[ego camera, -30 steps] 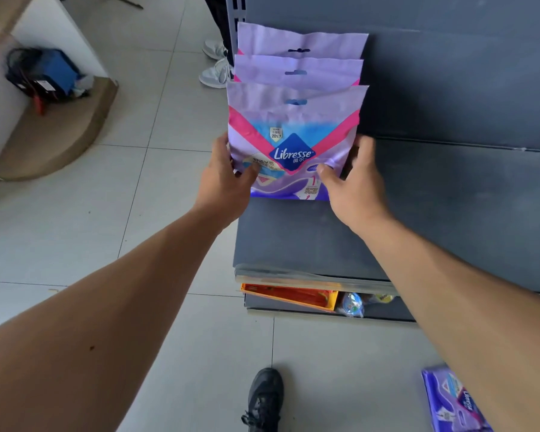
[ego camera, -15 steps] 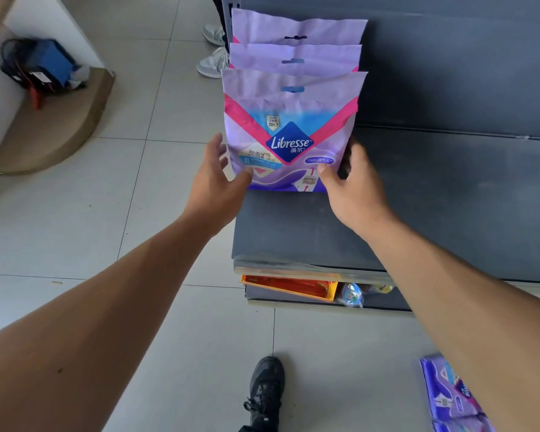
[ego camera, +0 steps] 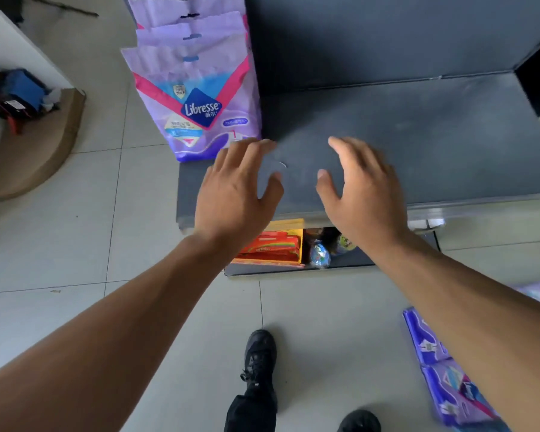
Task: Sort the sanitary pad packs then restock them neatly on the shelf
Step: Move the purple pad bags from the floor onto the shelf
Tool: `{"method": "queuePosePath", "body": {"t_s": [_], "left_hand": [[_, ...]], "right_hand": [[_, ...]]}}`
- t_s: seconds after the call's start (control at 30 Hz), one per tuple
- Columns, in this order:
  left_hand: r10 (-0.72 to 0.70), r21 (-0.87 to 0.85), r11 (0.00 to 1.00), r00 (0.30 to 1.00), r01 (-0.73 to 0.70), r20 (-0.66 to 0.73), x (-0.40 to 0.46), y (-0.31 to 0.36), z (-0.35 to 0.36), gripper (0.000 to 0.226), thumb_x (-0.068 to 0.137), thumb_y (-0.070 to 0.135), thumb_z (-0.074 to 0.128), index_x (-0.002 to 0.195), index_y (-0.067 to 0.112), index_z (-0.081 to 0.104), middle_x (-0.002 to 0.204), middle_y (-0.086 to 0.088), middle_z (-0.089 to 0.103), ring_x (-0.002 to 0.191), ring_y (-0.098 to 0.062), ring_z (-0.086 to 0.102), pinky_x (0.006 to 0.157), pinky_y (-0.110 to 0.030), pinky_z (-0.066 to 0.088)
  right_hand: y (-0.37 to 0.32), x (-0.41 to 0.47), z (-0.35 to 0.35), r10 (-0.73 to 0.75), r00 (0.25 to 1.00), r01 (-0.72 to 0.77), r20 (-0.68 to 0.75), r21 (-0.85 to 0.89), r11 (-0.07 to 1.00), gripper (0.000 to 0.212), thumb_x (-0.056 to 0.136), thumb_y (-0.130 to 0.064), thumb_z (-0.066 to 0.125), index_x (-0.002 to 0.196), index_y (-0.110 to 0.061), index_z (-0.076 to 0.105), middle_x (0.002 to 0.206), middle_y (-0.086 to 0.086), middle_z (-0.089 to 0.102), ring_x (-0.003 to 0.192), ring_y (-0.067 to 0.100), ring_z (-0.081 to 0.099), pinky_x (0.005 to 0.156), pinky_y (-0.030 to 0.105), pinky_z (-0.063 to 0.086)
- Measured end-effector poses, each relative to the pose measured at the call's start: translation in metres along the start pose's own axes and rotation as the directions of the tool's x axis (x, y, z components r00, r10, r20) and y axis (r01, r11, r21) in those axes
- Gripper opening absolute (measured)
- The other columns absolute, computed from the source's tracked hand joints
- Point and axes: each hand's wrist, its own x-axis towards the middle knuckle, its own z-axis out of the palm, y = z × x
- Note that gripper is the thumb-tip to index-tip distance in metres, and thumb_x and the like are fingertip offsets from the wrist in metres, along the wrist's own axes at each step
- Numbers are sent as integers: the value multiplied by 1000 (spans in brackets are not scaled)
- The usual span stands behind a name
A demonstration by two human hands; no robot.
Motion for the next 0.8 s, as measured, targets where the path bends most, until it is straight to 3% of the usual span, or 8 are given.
{"method": "queuePosePath", "body": {"t_s": [0.23,0.5,0.63,0.8], "left_hand": [[113,50,990,952,-132,283,-24,153,69,48,87,42,47,131,23,53,129,-1,57,115,-28,53,92,-42,47],[229,14,955,764,-297,603,-79,328,160,47,93,40,51,139,30,41,138,5,47,129,-21,42,104,-38,35],[272,-18,922,616,-386,739,-102,380,214,46,97,43,44,141,33,38,142,7,43,131,-17,39,107,-37,35],[315,-69,873,450,-482,836,-121,427,284,47,98,43,41,144,32,35,145,6,41,131,-17,39,102,-35,36]], "right_hand": [[110,-88,-97,145,989,-141,16,-155,978,47,87,-35,48,125,-10,57,124,9,62,110,32,58,81,42,48],[230,-224,-188,489,872,-480,7,-183,858,47,85,-38,45,122,-12,57,112,8,65,94,33,62,69,40,52],[279,-292,-200,688,725,-683,7,-118,721,44,88,-30,59,125,-7,56,111,14,65,95,38,63,69,42,52],[329,-356,-200,873,487,-871,23,-50,488,50,90,-29,59,135,-9,50,126,14,59,115,35,56,86,45,50]]}}
